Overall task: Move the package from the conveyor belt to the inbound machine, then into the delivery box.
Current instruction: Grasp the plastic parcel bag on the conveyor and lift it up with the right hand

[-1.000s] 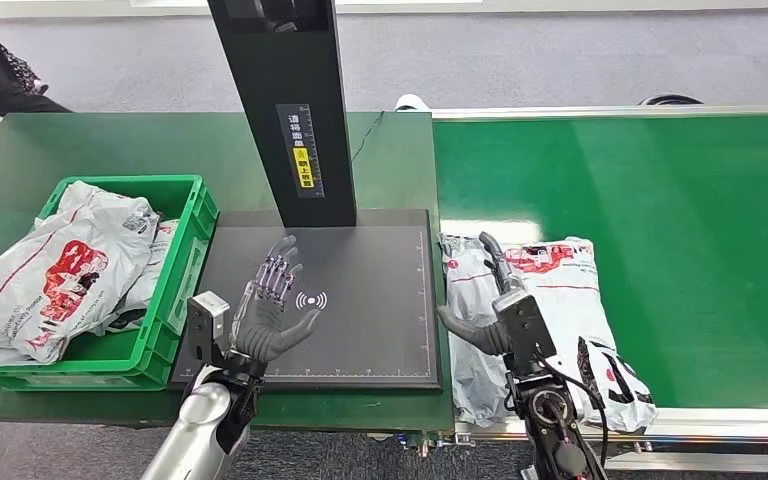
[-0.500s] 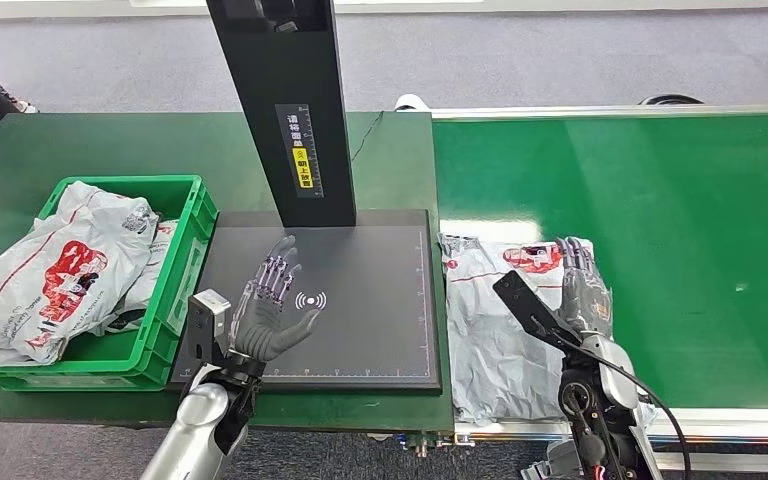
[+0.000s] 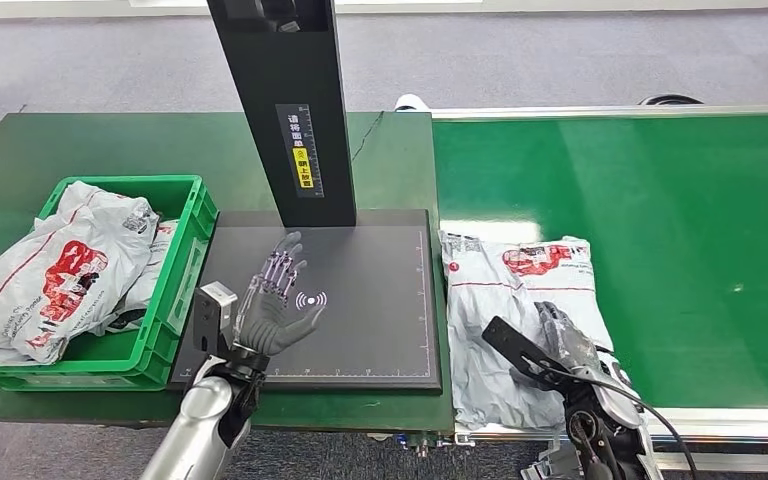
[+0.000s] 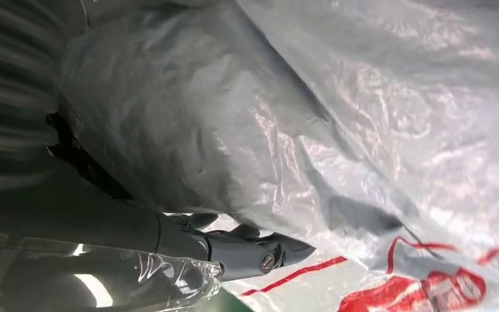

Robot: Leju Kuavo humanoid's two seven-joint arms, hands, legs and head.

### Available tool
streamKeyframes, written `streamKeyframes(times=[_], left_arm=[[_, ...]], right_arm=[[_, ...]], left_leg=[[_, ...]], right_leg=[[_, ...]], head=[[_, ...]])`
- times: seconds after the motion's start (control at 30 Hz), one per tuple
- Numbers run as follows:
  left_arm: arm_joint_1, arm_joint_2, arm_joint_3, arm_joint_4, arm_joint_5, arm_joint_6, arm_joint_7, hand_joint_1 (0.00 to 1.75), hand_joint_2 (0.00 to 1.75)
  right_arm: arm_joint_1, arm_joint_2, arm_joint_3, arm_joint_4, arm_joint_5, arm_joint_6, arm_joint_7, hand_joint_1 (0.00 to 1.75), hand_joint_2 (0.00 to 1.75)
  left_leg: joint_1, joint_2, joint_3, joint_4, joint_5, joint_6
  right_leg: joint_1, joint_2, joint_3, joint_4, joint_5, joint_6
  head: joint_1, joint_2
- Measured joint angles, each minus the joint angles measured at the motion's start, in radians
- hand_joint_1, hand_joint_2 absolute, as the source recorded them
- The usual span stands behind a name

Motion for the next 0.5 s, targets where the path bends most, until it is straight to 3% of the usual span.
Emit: streamKeyframes(times=[0.1, 0.13, 0.17, 0.5], left_arm=[[-0.001, 0.0, 0.0, 0.002, 0.0, 0.001, 0.0, 0.0, 1.75], [-0.001, -0.001, 0.0, 0.002, 0.0, 0.002, 0.0, 0.0, 1.75], [-0.001, -0.001, 0.0, 0.002, 0.0, 0.003, 0.0, 0.0, 1.75], [0.001, -0.002, 0.0, 0.002, 0.001, 0.009, 0.009, 0.0, 1.75]], right_arm=[[0.001, -0.006, 0.008, 0.01, 0.0, 0.009, -0.006, 1.47, 1.75], [0.001, -0.008, 0.011, 0.013, 0.0, 0.011, -0.006, 1.66, 1.75], [0.001, -0.01, 0.014, 0.016, 0.0, 0.012, -0.007, 1.75, 1.75], [-0.003, -0.013, 0.027, 0.024, 0.002, -0.025, -0.022, 1.75, 1.75]], left_leg=[[0.0, 0.0, 0.0, 0.0, 0.0, 0.0], [0.0, 0.0, 0.0, 0.0, 0.0, 0.0], [0.0, 0.0, 0.0, 0.0, 0.0, 0.0], [0.0, 0.0, 0.0, 0.0, 0.0, 0.0]], right_leg=[[0.0, 0.0, 0.0, 0.0, 0.0, 0.0], [0.0, 0.0, 0.0, 0.0, 0.0, 0.0], [0.0, 0.0, 0.0, 0.0, 0.0, 0.0], [0.0, 0.0, 0.001, 0.0, 0.0, 0.0]], head=[[0.0, 0.0], [0.0, 0.0], [0.0, 0.0], [0.0, 0.0]])
